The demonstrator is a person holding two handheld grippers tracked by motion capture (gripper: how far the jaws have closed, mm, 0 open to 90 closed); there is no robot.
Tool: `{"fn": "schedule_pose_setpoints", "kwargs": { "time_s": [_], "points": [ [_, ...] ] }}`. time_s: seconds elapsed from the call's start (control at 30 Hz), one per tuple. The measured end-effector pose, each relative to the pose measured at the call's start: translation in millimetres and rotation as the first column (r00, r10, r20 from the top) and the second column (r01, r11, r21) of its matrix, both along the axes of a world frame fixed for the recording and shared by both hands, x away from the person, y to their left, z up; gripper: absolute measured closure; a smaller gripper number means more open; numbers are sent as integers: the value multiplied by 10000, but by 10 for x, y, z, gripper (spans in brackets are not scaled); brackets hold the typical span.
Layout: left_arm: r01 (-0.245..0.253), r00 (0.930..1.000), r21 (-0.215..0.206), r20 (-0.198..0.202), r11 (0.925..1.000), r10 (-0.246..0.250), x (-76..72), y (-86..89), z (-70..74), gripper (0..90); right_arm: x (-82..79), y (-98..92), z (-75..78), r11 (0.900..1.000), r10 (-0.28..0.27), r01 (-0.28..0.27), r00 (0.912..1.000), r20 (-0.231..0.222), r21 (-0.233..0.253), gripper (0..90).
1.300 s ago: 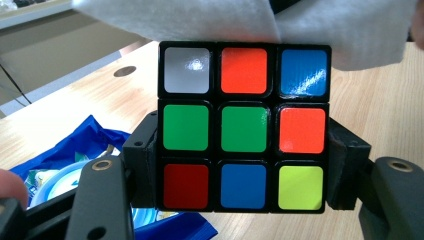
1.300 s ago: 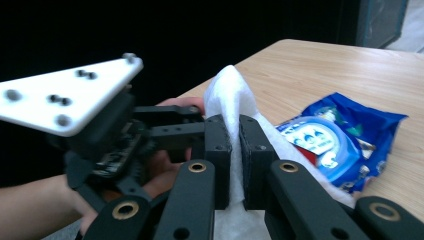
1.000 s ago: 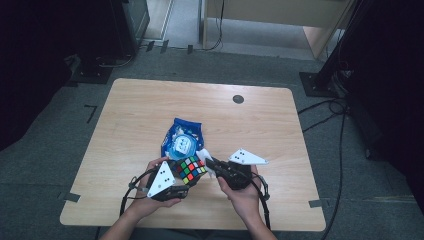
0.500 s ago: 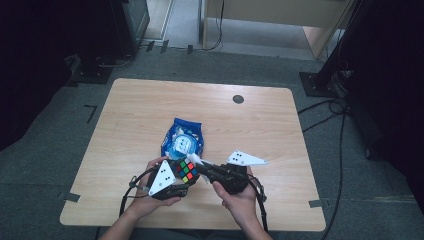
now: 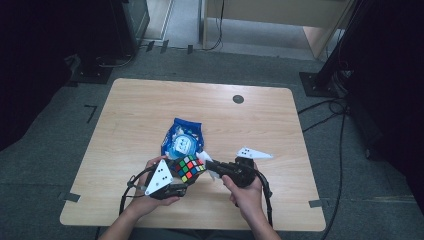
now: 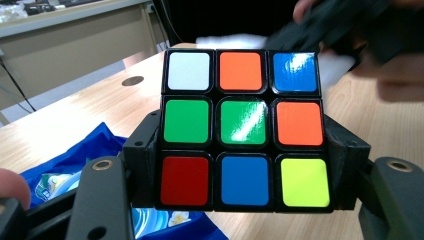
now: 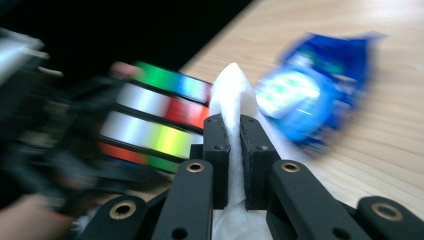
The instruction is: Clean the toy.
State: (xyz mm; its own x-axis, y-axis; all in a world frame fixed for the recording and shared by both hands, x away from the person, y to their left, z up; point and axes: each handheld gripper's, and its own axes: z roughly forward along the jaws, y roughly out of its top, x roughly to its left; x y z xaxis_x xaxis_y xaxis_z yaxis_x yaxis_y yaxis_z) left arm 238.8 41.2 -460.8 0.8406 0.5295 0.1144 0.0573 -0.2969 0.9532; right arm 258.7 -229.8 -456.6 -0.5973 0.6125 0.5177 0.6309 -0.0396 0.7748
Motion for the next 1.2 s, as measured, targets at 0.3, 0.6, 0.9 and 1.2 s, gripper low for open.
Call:
{"fn": "schedule_pose_setpoints", "kwargs": {
  "time_s": [0.3, 0.6, 0.9, 1.2],
  "points": [
    [-233, 9997, -223, -41, 9995, 232, 65, 40, 19, 339, 87, -309, -162, 9469, -2286, 2393, 9707, 739, -2149, 766],
    [-169, 9999, -185, -23, 9997, 168, 114, -28, 1, 339, -82, -291, 95, 9640, -2592, 2626, 9632, 707, -424, 465],
    [-228, 9996, -199, 167, 9995, 232, 76, -146, -2, 339, -222, 101, 251, 9884, -1030, 1060, 9941, -333, 1092, 238],
    [-163, 9980, 183, 610, 9997, 151, -27, -289, -17, 338, -199, 269, 134, 9869, -1122, 1250, 9860, -1232, 1020, 311]
  ]
}}
